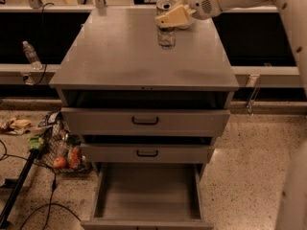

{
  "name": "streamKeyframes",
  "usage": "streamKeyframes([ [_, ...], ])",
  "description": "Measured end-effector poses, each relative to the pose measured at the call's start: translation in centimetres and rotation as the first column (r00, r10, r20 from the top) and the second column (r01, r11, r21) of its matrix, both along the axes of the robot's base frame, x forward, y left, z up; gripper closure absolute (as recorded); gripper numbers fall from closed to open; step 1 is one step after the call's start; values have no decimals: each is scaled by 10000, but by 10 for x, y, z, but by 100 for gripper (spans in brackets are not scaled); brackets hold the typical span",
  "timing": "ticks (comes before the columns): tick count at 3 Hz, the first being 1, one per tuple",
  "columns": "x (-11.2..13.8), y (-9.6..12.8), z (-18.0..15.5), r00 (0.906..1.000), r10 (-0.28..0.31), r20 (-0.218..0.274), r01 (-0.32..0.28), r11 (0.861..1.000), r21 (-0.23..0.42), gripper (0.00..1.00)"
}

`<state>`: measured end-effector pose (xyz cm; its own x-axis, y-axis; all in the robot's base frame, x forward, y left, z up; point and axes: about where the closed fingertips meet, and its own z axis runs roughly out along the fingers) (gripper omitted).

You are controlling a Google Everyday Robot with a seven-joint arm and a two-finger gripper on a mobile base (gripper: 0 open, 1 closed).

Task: Pick redbull can from bottom drawer and place on counter

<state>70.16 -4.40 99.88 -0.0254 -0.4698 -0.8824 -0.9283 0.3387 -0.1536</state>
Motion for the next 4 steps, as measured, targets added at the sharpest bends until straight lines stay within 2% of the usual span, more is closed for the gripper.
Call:
streamKeyframes([
  [1,42,15,-32,9975,-138,-687,152,9997,207,100],
  [2,62,19,-53,9940,-309,-1045,342,9990,301,100],
  [3,75,23,-72,9934,-312,-1105,370,9980,510,82],
  [4,84,23,-84,9930,-421,-1104,510,9956,786,59],
])
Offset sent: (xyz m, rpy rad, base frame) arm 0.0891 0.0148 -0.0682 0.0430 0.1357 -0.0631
